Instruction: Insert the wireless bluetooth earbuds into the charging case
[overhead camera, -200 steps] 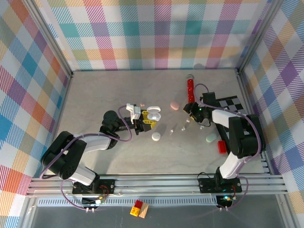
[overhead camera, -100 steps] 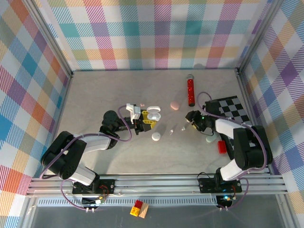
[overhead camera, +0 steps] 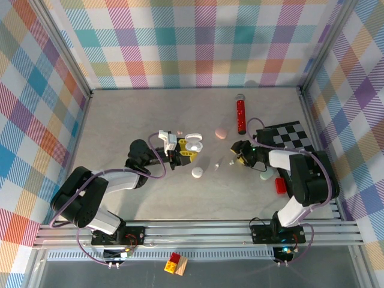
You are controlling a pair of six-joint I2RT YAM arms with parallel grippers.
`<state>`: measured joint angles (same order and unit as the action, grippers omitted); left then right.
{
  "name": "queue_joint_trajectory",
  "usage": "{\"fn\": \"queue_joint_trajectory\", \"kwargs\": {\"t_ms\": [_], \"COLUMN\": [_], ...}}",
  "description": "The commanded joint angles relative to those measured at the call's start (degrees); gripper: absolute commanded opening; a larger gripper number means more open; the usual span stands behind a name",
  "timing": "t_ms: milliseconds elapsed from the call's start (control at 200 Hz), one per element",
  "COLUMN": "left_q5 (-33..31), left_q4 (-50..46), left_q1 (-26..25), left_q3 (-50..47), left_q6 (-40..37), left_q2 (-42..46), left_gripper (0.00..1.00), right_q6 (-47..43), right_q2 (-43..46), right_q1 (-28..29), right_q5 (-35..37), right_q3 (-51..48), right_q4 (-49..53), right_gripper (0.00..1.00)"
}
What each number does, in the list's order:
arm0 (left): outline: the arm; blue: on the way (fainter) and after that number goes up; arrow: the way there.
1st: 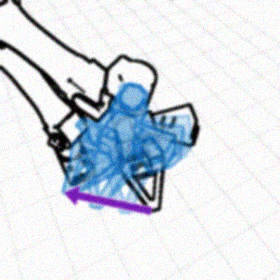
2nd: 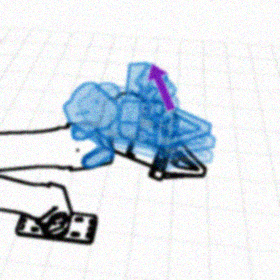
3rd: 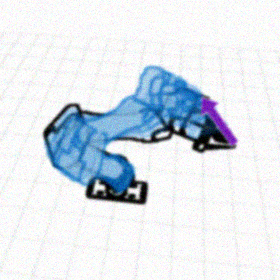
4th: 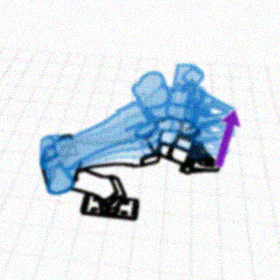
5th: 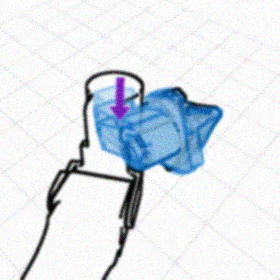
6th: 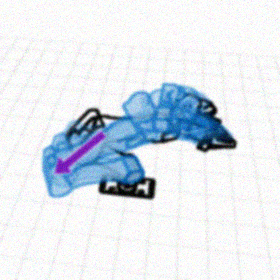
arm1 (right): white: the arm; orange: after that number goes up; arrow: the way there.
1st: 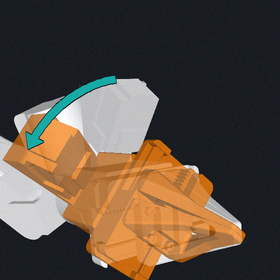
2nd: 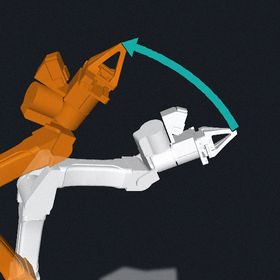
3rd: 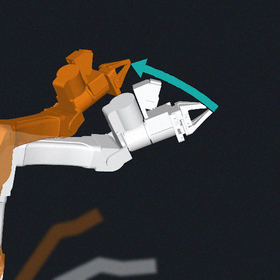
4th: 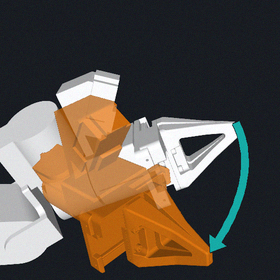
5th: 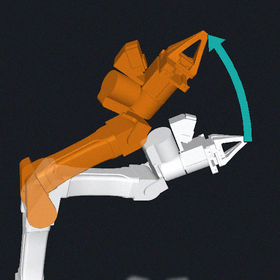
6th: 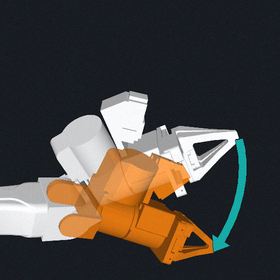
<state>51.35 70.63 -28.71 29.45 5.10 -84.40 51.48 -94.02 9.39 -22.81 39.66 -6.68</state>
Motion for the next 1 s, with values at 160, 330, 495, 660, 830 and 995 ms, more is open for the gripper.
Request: {"fn": "queue_joint_trajectory", "kwargs": {"t_ms": [160, 330, 495, 660, 830, 995], "left_q5": [0.21, 0.28, 0.22, 0.15, 0.19, 0.29], "left_q4": [0.59, -1.47, -1.92, -2.39, -2.51, -2.52], "left_q1": [0.42, 0.61, 0.85, 1.11, 1.35, 1.44], "left_q3": [0.14, 0.08, -0.23, -0.68, -0.7, -0.67], "left_q6": [-1.18, -2.68, -3.04, -3.3, -3.45, -3.57], "left_q2": [2.38, 3.19, 3.45, 3.8, 3.54, 3.37], "left_gripper": [0.34, 0.34, 0.34, 0.34, 0.34, 0.34], "right_q6": [-1.53, -2.96, -2.45, -2.86, -3.17, -3.02], "right_q2": [-2.12, -3.97, -6.95, -8.48, -10.53, -11.6], "right_q1": [-0.22, -0.68, -0.95, -0.99, -1.14, -1.21], "right_q5": [2.09, 2.86, 1.1, 1.97, 1.55, 1.19], "right_q3": [3.58, 6.15, 8.02, 9.7, 11.45, 11.91], "right_q4": [-0.09, 1.16, -0.17, -0.4, -0.8, -1.57], "right_gripper": [0.54, 0.54, 0.54, 0.54, 0.51, 0.45]}}
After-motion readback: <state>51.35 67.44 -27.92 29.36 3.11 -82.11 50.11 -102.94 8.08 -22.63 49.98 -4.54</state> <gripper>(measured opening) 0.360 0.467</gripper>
